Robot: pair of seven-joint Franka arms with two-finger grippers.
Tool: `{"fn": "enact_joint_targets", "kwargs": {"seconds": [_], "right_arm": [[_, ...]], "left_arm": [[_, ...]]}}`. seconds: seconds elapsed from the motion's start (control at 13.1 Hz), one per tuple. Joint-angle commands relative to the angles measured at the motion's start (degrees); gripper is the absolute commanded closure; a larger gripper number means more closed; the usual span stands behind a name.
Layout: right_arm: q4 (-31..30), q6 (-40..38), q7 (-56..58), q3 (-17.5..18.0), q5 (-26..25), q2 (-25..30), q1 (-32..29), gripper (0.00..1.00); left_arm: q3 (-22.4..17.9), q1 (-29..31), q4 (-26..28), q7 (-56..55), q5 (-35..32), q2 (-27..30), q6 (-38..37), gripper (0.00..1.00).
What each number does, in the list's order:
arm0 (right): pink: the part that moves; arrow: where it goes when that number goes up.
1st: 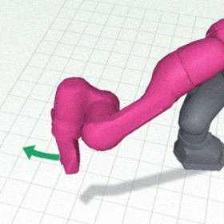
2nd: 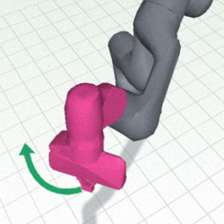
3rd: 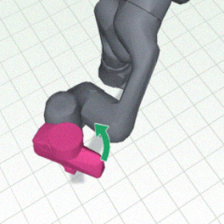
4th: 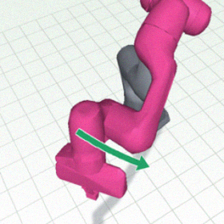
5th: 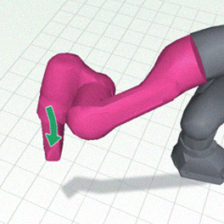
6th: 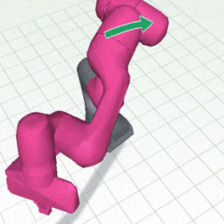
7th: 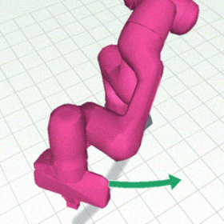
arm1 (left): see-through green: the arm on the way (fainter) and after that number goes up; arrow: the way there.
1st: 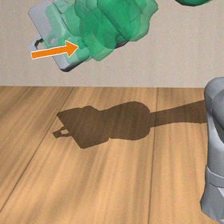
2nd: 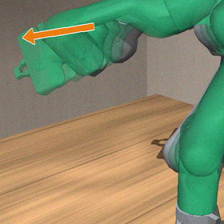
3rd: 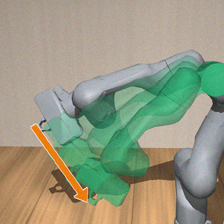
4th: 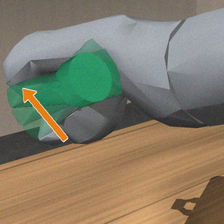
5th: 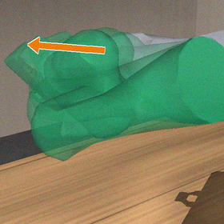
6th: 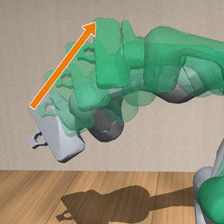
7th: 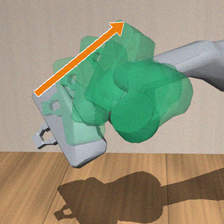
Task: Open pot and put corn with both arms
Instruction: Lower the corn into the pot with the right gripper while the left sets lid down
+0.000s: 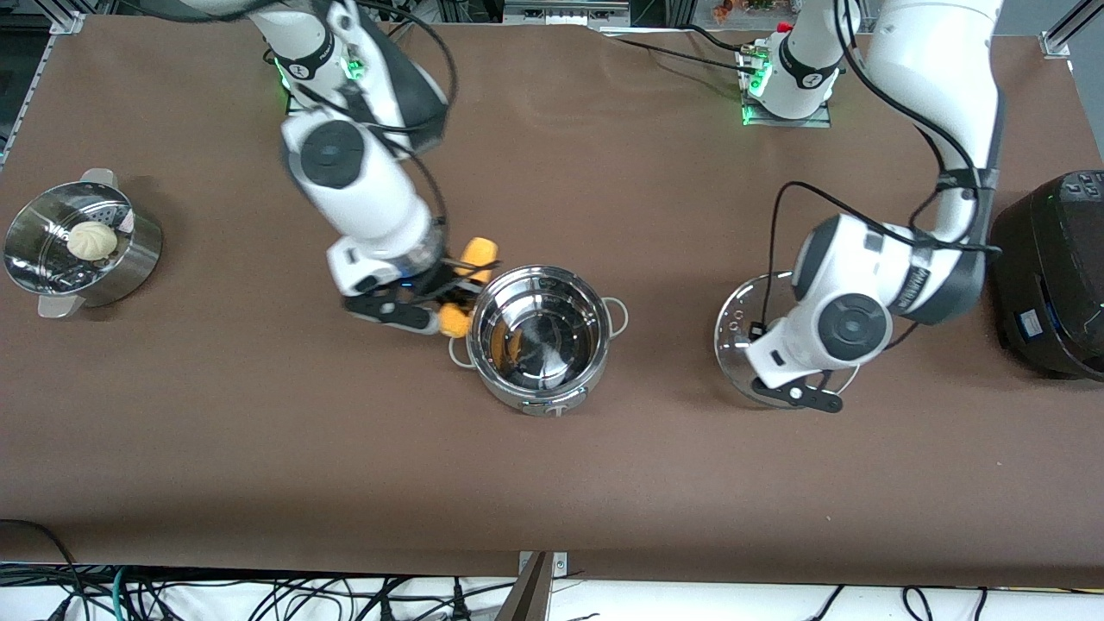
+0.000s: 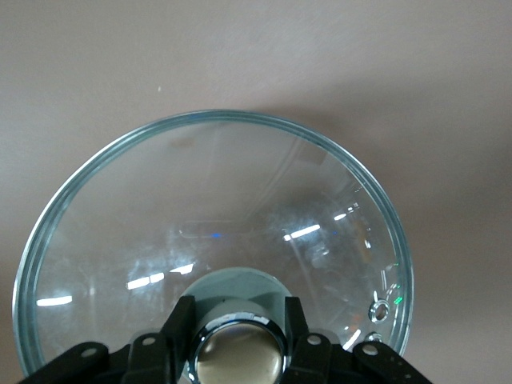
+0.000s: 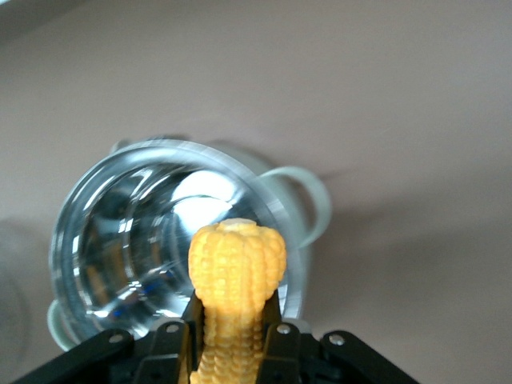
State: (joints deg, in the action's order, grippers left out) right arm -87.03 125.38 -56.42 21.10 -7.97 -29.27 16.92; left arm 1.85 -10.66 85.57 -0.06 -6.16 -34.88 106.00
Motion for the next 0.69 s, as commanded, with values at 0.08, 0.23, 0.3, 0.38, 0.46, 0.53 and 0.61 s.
{"fn": "enact_joint_targets", "kwargs": {"seconds": [0.08, 0.23, 0.3, 0.38, 0.46, 0.53, 0.61], "right_arm": [[11.3, 2.7, -6.5, -0.5, -6.2, -12.4, 5.3, 1.00], [11.5, 4.7, -9.0, -0.7, -8.5, -14.1, 6.5, 1.00], [11.5, 4.8, -9.1, -0.7, -9.3, -14.8, 6.6, 1.00], [11.5, 5.2, -9.1, -0.7, -9.7, -15.4, 6.6, 1.00], [11.4, 6.4, -9.1, -0.8, -10.4, -16.0, 6.6, 0.85], [11.4, 7.1, -9.2, -0.8, -11.2, -16.6, 6.6, 0.17], [11.3, 7.4, -9.3, -0.8, -12.5, -16.9, 6.6, 0.00]], "left_arm": [[4.1, 5.6, 11.2, 6.5, 1.4, 4.6, 8.0, 0.53], [4.2, 6.3, 11.7, 7.6, 1.5, 4.8, 7.7, 0.25], [4.3, 6.4, 12.5, 7.7, 1.7, 5.9, 7.2, 0.00], [4.5, 6.3, 12.6, 7.5, 1.9, 7.2, 6.2, 0.00], [4.5, 6.3, 12.2, 7.0, 2.0, 8.6, 4.1, 0.00], [4.6, 6.2, 11.6, 6.7, 2.8, 10.3, 2.0, 0.00], [4.5, 6.0, 11.5, 5.2, 4.9, 13.3, -0.2, 0.00]]}}
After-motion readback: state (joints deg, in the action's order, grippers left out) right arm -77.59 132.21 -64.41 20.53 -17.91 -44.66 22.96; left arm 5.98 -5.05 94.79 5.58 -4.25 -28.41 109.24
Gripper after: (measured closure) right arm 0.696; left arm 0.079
